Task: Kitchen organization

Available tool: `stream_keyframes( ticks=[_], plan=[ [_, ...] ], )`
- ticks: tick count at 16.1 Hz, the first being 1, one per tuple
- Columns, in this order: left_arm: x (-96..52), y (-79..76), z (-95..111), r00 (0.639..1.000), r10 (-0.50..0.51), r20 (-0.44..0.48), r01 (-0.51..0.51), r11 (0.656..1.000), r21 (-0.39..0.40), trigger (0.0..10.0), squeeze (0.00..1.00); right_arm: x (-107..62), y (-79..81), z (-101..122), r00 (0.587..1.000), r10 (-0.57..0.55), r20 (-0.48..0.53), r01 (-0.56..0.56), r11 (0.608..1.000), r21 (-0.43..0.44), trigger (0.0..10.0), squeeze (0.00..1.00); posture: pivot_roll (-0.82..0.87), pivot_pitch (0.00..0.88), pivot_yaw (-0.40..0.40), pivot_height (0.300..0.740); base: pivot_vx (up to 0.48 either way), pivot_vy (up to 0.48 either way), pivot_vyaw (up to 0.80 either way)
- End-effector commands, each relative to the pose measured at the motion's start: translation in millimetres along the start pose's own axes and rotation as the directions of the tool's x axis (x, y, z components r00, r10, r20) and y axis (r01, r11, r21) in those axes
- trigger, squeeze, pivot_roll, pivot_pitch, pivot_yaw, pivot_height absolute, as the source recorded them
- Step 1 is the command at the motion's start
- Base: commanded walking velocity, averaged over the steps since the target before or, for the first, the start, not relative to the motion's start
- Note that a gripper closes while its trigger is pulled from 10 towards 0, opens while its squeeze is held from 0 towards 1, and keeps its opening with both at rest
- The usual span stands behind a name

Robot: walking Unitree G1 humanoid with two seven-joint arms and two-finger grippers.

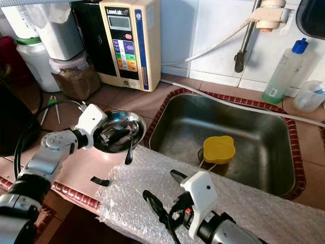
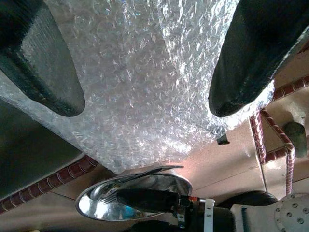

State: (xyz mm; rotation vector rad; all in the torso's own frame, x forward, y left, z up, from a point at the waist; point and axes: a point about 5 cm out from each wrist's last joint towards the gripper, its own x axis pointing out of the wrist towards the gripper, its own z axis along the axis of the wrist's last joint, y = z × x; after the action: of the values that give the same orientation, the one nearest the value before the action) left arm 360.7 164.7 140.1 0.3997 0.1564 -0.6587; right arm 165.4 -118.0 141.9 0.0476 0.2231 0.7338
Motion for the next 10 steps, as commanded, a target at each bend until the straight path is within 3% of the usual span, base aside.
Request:
stream_keyframes(
  ticks=[1,2,3,7,8,10],
  plan=[
    [1.2,7.0,4.9,0.999,0.046,0.004,-0.046,0.999,0.026,10.0,1.0,-1.1,3.8,6.2,1.0,0.014,0.019,-0.013,1.0,-0.023,10.0,0.0,-0.08,0.061,0.082,0.74,0.0,0.0,0.0],
    [1.9,14.0,6.7,0.995,0.095,0.0,-0.095,0.995,0.034,10.0,0.81,-1.1,4.2,6.3,1.0,0.015,0.02,-0.015,1.0,-0.023,10.0,0.0,-0.08,0.061,0.083,0.74,0.0,0.0,0.0],
    [2.0,16.9,5.2,0.994,0.108,-0.022,-0.107,0.994,0.034,10.0,0.0,-1.0,4.5,6.2,1.0,0.016,0.021,-0.016,1.0,-0.023,10.0,0.0,-0.08,0.062,0.084,0.74,0.0,0.0,0.0],
    [5.3,17.4,-0.5,0.995,0.061,-0.079,-0.063,0.998,-0.024,10.0,0.0,-1.0,5.1,5.7,1.0,0.017,0.025,-0.017,1.0,-0.023,10.0,0.0,-0.08,0.066,0.089,0.74,0.0,0.0,0.0],
    [7.1,15.8,-0.6,0.996,0.034,-0.083,-0.035,0.999,-0.022,9.4,0.0,-1.5,4.9,5.0,1.0,0.017,0.022,-0.016,1.0,-0.023,10.0,0.0,-0.08,0.066,0.089,0.74,0.0,0.0,0.0],
    [7.0,15.8,-5.3,0.992,0.027,-0.123,-0.029,0.999,-0.018,6.1,0.0,-1.8,4.7,5.3,1.0,0.017,0.021,-0.016,1.0,-0.026,10.0,0.0,-0.08,0.067,0.09,0.74,0.0,0.0,0.0]
  ],
)
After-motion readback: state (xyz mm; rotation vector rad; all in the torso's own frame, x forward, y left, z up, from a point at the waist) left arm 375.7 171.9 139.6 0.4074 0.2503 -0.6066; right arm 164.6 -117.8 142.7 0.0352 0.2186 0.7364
